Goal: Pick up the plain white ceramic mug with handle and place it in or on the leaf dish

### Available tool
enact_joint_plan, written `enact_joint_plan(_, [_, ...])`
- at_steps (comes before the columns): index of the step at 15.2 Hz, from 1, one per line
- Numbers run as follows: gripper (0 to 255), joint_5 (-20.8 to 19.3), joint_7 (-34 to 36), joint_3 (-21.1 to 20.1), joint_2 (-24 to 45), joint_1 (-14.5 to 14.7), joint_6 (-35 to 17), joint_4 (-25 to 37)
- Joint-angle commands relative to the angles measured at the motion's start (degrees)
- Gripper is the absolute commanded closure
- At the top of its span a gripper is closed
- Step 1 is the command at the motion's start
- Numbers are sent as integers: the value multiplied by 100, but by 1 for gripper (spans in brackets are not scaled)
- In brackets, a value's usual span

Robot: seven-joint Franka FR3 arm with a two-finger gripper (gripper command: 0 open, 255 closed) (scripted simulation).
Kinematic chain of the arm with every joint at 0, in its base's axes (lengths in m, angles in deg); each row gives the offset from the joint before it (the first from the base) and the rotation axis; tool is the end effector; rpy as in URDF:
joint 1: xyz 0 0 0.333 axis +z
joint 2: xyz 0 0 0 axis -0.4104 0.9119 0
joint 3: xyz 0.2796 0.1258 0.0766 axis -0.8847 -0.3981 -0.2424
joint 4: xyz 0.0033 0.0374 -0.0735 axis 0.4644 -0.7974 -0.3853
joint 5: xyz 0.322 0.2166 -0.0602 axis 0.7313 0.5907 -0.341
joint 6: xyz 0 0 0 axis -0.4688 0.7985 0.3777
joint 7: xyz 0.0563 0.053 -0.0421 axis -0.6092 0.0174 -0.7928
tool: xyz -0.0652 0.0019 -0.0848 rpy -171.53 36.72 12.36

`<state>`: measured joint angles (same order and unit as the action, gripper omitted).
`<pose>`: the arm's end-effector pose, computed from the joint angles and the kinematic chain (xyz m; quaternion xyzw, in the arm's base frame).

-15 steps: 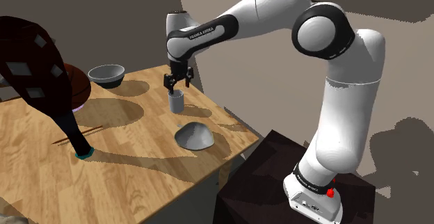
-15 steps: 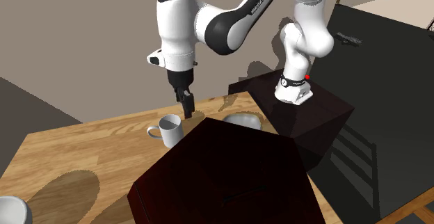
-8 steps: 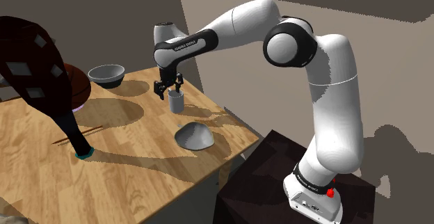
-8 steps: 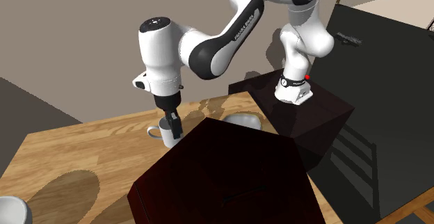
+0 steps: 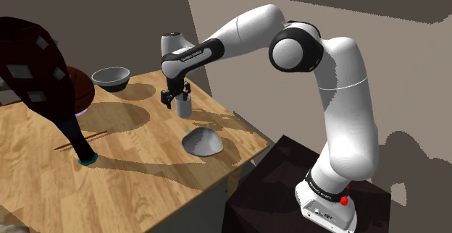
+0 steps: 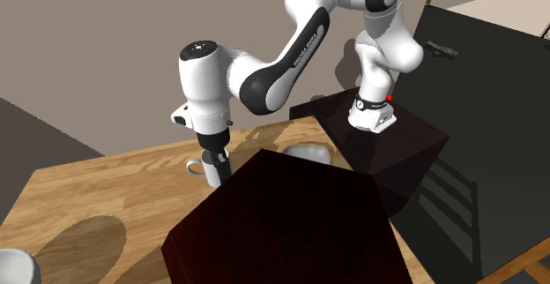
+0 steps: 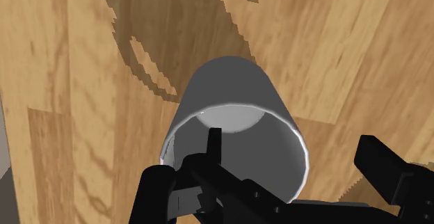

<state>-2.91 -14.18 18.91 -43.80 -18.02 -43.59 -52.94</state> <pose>0.6889 0.1198 0.3201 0.9998 -0.0097 0.0195 0.0003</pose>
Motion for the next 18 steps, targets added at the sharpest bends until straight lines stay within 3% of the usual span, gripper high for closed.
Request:
enact_joint_plan(1, [0, -1, 5, 0, 6, 3, -16, -8])
enact_joint_plan(5, [0, -1, 5, 0, 6, 3, -16, -8])
enact_joint_plan(6, [255, -1, 5, 0, 6, 3, -16, -8])
enact_joint_plan(18, [255, 10, -3, -7, -98, 0, 162, 67])
